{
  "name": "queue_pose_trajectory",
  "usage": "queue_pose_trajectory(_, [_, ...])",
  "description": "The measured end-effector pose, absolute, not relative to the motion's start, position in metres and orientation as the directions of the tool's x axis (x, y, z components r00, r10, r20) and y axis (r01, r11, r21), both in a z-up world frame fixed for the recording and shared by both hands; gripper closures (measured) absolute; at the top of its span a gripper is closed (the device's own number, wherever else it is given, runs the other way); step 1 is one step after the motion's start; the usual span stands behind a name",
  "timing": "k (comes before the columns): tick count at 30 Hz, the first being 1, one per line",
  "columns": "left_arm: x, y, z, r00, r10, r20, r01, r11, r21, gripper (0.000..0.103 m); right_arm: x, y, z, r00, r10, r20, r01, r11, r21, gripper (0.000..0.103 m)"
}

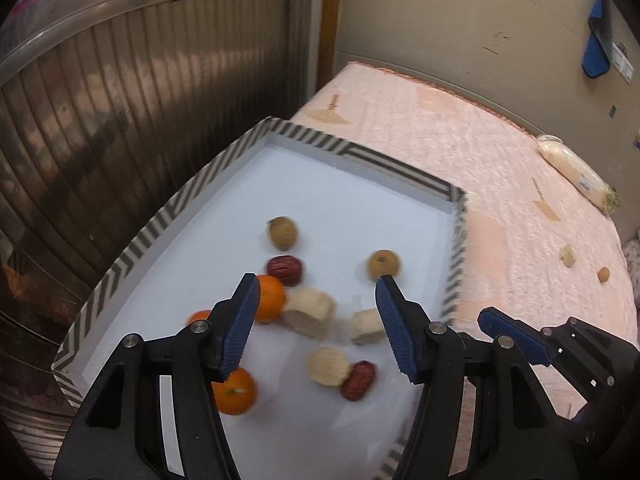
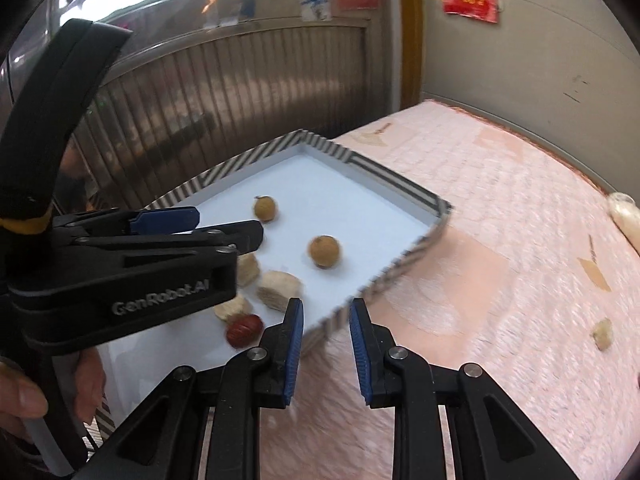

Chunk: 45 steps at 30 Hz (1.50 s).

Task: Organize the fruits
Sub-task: 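Move both open tools back to the last items on the quilt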

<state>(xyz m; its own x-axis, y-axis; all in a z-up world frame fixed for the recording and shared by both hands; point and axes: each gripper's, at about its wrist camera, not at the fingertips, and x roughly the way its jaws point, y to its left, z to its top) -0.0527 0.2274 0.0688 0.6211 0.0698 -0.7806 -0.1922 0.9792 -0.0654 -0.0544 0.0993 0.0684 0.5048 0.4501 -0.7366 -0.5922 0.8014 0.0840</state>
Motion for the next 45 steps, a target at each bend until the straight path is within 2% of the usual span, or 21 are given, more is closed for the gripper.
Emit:
queue_pose_trajectory(24, [-0.012, 0.037, 0.061, 0.604, -0.101, -0.791, 0.109, 0.993, -0.044, 0.043, -0.035, -0.098, 0.060, 0.625, 0.189, -0.757, -0.209, 0.975, 0.070, 0.075])
queue_pose_trajectory(27, [-0.005, 0.016, 0.058, 0.593, -0.124, -0.796, 0.146, 0.988, -0.045, 0.043, -0.033, -0.125, 0.059, 0.631, 0.156, -0.760, -0.161, 0.985, 0.069, 0.071])
queue_pose_trajectory(29, [0.001, 0.001, 0.054, 0.585, -0.136, -0.800, 0.175, 0.984, -0.040, 0.043, -0.030, -0.139, 0.058, 0.632, 0.135, -0.763, -0.134, 0.989, 0.064, 0.063])
queue_pose_trajectory(45, [0.050, -0.058, 0.034, 0.533, -0.181, -0.827, 0.267, 0.963, -0.039, 0.042, 0.002, -0.249, 0.041, 0.621, 0.017, -0.784, 0.032, 0.998, 0.047, 0.061])
